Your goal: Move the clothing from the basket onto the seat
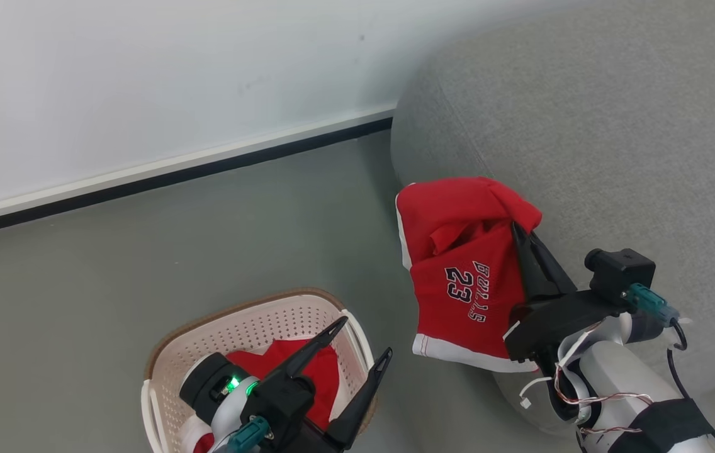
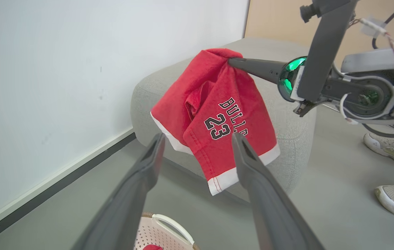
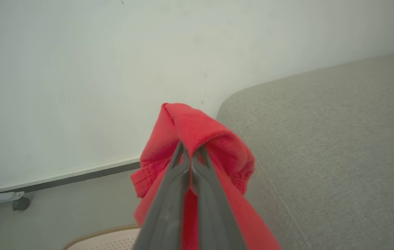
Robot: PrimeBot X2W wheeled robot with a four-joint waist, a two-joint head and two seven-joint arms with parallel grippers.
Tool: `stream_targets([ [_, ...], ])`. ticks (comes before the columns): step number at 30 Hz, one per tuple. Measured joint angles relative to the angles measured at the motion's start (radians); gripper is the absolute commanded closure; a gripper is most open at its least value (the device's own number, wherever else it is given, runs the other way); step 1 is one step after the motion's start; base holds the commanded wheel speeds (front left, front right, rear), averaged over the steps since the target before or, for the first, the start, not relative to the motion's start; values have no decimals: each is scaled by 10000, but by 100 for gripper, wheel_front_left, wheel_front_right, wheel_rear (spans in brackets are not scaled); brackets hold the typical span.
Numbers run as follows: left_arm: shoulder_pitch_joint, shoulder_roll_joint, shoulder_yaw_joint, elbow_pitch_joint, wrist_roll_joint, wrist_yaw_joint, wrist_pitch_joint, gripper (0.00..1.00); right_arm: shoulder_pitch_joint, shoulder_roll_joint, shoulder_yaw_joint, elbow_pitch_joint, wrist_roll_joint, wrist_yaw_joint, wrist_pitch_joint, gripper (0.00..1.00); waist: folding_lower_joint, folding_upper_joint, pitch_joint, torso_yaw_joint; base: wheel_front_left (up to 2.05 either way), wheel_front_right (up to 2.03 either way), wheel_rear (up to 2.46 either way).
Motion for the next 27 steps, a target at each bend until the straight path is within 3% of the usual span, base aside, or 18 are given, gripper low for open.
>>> stream_targets([
  [17,-307,192,-67,-268,84,-94,230,0,165,-79,-1321,-725,-261,-182,-2,100,1,0,815,-676,0,0,0],
  [27,-604,337,-73,-456,102,-105,328,0,-605,-502,-2596,-823,-307,-259,-4,100,1,0,1221,-809,0,0,0],
])
